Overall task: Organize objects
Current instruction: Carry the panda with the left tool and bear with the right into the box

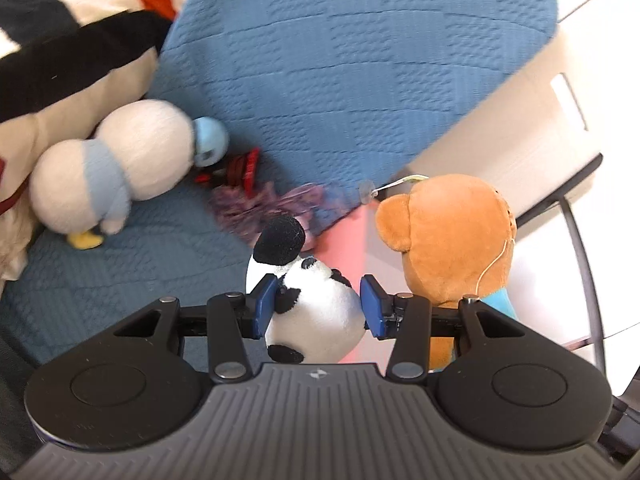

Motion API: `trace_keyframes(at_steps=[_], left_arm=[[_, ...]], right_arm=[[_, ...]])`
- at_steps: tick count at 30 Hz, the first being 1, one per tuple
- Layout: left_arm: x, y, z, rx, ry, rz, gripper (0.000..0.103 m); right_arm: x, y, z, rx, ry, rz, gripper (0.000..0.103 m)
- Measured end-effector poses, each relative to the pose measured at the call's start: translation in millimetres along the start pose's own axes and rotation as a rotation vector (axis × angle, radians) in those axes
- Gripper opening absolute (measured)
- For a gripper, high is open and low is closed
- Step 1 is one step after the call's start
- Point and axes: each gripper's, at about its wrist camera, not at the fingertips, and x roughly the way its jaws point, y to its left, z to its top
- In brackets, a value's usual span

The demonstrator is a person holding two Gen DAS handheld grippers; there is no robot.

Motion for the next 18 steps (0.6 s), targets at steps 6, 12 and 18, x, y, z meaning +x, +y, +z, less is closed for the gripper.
trace_keyframes(at_steps=[6, 12, 18], left_arm=[[3.1, -55.8, 8.0, 0.042, -0.008, -0.028, 0.051], [22.4, -106.8, 7.0, 0.117, 0.001, -0.058, 0.052], [55.8, -143.3, -3.3, 0.163, 0.027, -0.069, 0.052]], right_arm=[[-21.9, -28.4, 12.7, 0.046, -0.050, -0.013, 0.052], [-31.8, -62.5, 13.9, 0.067, -0.072, -0.033, 0.052], [-25.4, -104.5, 9.7, 0.089, -0.062, -0.082, 0.052]])
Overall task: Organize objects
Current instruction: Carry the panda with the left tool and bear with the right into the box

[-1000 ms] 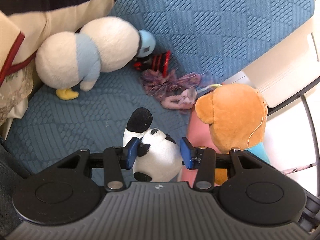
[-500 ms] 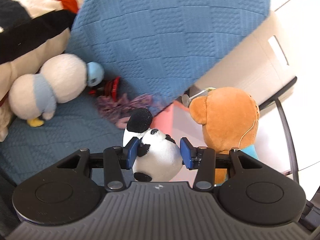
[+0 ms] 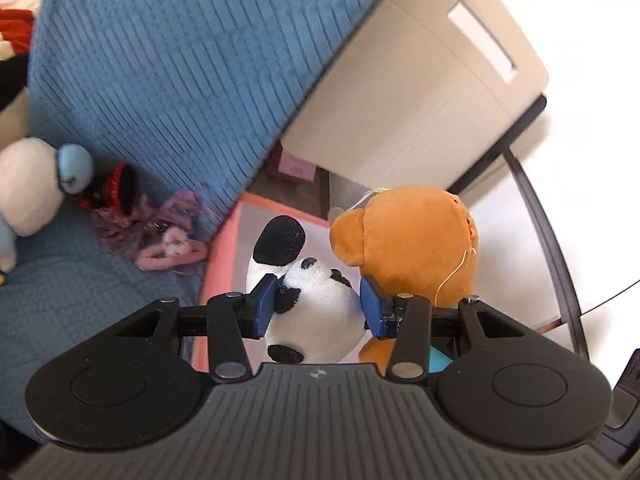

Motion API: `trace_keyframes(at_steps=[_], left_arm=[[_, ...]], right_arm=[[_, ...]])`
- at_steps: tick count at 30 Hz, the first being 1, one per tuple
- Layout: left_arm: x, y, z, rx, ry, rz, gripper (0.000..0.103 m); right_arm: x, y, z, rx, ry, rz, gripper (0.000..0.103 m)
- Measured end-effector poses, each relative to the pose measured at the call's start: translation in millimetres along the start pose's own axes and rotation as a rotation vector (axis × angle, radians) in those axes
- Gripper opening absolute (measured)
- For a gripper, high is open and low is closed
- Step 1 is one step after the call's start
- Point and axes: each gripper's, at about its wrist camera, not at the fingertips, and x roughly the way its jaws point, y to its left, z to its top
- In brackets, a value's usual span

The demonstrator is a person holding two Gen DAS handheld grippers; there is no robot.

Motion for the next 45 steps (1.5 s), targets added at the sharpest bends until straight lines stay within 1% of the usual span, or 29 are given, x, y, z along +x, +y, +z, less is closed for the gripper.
trace_keyframes(at_steps=[7, 14, 19, 23, 27, 28, 29, 30, 31, 32, 34, 38, 45], left_arm=[[51.8, -13.2, -13.6, 0.008, 0.077, 0.023, 0.052], [93.7, -8.4, -36.9, 0.013, 0.152, 0.068, 0.052], [118.1, -4.5, -47.8, 0.018, 0.191, 0.089, 0.052], [125.7, -3.7, -50.1, 0.013, 0.211, 0.097, 0.052], [125.7, -3.4, -47.6, 0.014, 0.214, 0.092, 0.052], [123.9, -4.4, -46.3, 0.019, 0.209, 0.084, 0.054], [122.4, -5.6, -44.9, 0.023, 0.209, 0.080, 0.058], [121.7, -6.2, -43.7, 0.022, 0.219, 0.084, 0.068], [120.6, -6.0, -42.2, 0.013, 0.230, 0.101, 0.075], [117.4, -6.3, -41.4, 0.010, 0.224, 0.111, 0.075], [107.7, -7.9, -41.1, 0.028, 0.202, 0.101, 0.075], [83.1, -11.4, -41.9, 0.053, 0.171, 0.083, 0.075], [29.4, -16.8, -38.7, 0.111, 0.094, 0.057, 0.075]], right_arm=[[29.6, -47.1, -12.8, 0.027, 0.061, -0.046, 0.052], [66.5, -82.1, -33.1, 0.051, 0.127, -0.072, 0.052], [86.3, -91.2, -45.5, 0.045, 0.168, -0.088, 0.052], [96.5, -96.1, -51.4, 0.051, 0.194, -0.092, 0.052], [97.7, -95.5, -53.4, 0.047, 0.202, -0.095, 0.053], [97.2, -96.2, -52.2, 0.046, 0.201, -0.095, 0.055], [96.6, -97.0, -51.1, 0.047, 0.201, -0.097, 0.057], [95.6, -97.0, -49.8, 0.052, 0.201, -0.099, 0.058], [94.4, -97.5, -49.2, 0.061, 0.201, -0.099, 0.060], [92.8, -98.6, -48.5, 0.074, 0.201, -0.093, 0.069], [89.9, -100.1, -46.6, 0.101, 0.202, -0.087, 0.081], [72.7, -93.3, -41.1, 0.108, 0.177, -0.100, 0.081], [30.9, -65.5, -29.3, 0.097, 0.119, -0.081, 0.081]])
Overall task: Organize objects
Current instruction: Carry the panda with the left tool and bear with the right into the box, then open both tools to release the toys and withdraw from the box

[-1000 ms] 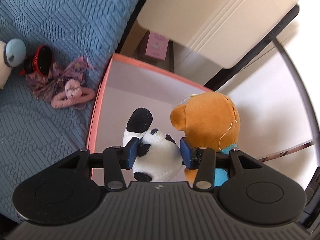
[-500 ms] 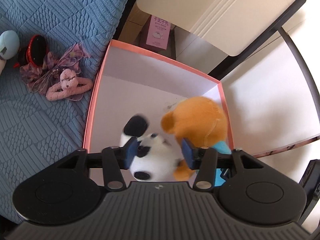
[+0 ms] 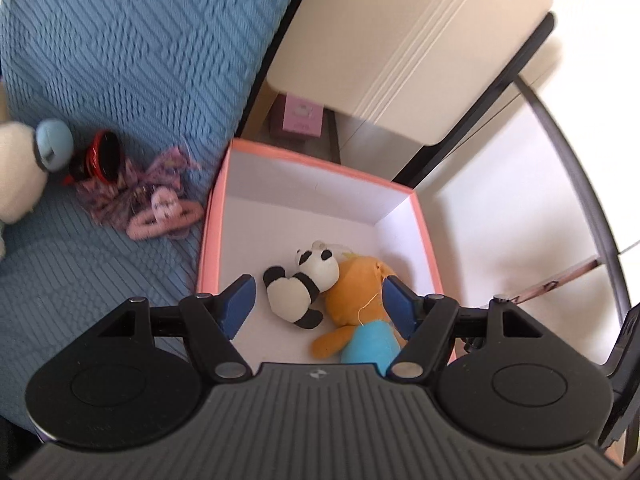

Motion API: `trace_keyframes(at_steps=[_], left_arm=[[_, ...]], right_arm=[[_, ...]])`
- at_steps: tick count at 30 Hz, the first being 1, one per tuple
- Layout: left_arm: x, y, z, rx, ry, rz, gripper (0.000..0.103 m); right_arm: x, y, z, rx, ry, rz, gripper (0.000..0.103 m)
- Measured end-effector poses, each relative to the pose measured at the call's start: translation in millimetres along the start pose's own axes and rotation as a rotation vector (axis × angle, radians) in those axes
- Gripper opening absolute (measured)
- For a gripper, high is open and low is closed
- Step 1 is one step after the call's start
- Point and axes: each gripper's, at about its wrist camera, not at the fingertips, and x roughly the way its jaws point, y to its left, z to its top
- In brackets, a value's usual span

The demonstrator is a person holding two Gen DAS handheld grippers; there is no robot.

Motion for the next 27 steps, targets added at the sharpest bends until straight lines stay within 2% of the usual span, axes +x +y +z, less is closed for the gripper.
trace_keyframes(at_steps=[15, 18, 20, 23, 27], left_arm=[[-121.0, 32.4, -23.0, 0.068, -0.121, -0.043, 0.075], [-140.5, 43.5, -28.0, 0.072, -0.136, -0.046, 0.075], [-153.7, 51.7, -31.1, 0.082, -0.144, -0.038, 0.075], [-171.0, 65.9, -37.3, 0.092, -0.155, -0.035, 0.082], [-190.5, 85.0, -45.1, 0.121, -0.163, -0.026, 0.084]], right_arm=[[-96.1, 77.1, -28.4, -0.052, -0.101, 0.022, 0.081], [-106.9, 93.5, -37.4, -0.068, -0.109, 0.028, 0.088], [-112.8, 105.2, -46.0, -0.079, -0.107, 0.030, 0.089], [-120.1, 124.1, -59.4, -0.091, -0.116, 0.029, 0.090], [-129.3, 147.6, -76.2, -0.098, -0.136, 0.052, 0.090]])
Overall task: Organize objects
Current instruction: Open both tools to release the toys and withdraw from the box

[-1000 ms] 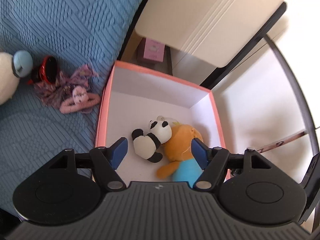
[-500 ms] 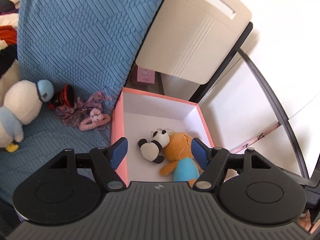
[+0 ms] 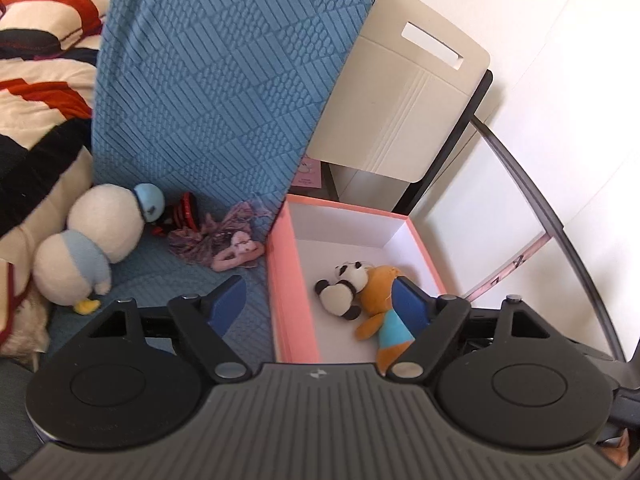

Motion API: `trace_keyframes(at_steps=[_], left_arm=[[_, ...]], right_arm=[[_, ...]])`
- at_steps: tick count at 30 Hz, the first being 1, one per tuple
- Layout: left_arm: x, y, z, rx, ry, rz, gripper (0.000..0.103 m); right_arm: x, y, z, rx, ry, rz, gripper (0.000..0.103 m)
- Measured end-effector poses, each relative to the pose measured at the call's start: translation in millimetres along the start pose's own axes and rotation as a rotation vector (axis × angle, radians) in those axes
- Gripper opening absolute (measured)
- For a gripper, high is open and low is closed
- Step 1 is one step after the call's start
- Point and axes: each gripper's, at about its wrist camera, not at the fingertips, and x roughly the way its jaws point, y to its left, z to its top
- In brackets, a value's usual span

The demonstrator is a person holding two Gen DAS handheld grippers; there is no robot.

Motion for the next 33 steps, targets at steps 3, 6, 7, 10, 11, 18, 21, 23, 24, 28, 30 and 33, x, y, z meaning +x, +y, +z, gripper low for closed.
trace_keyframes(at_steps=[3, 6, 7, 10, 11, 18, 21, 23, 24, 28, 30, 33], left_arm=[[-13.3, 16.5, -6.0, 0.008, -0.005, -0.002, 0.091], [-23.6, 33.1, -12.7, 0.016, -0.016, -0.001, 0.091], [-26.2, 39.1, -14.9, 0.018, -0.017, 0.003, 0.091], [-29.7, 54.9, -22.4, 0.021, -0.028, 0.023, 0.091], [-29.4, 60.3, -25.4, 0.025, -0.028, 0.031, 0.091], [-10.0, 86.0, -44.2, 0.031, -0.021, 0.053, 0.091], [-0.5, 94.0, -50.1, 0.028, -0.018, 0.060, 0.091], [3.9, 100.0, -53.5, 0.014, -0.018, 0.063, 0.091], [5.9, 102.2, -54.8, 0.009, -0.018, 0.063, 0.091], [17.1, 107.4, -60.3, 0.016, -0.017, 0.072, 0.091], [23.9, 108.1, -62.4, 0.017, -0.016, 0.074, 0.091], [34.4, 108.1, -64.0, 0.028, -0.021, 0.080, 0.091]], right_arm=[[-3.9, 18.5, -9.3, -0.002, -0.005, 0.014, 0.090], [-4.1, 33.6, -18.1, 0.003, -0.010, 0.016, 0.090], [-2.6, 38.0, -21.6, 0.009, -0.010, 0.017, 0.090], [6.9, 47.8, -31.1, 0.021, 0.003, 0.025, 0.090], [11.0, 50.8, -34.3, 0.021, 0.009, 0.023, 0.090], [39.6, 58.8, -55.6, 0.026, 0.032, 0.023, 0.090], [49.3, 59.6, -63.1, 0.019, 0.037, 0.025, 0.090], [54.9, 60.5, -67.5, 0.012, 0.047, 0.027, 0.090], [57.3, 60.3, -69.2, 0.012, 0.052, 0.031, 0.090], [64.3, 60.0, -74.4, -0.002, 0.058, 0.030, 0.090], [69.7, 59.9, -76.4, -0.008, 0.059, 0.019, 0.090], [78.2, 57.0, -78.6, 0.010, 0.067, 0.019, 0.090]])
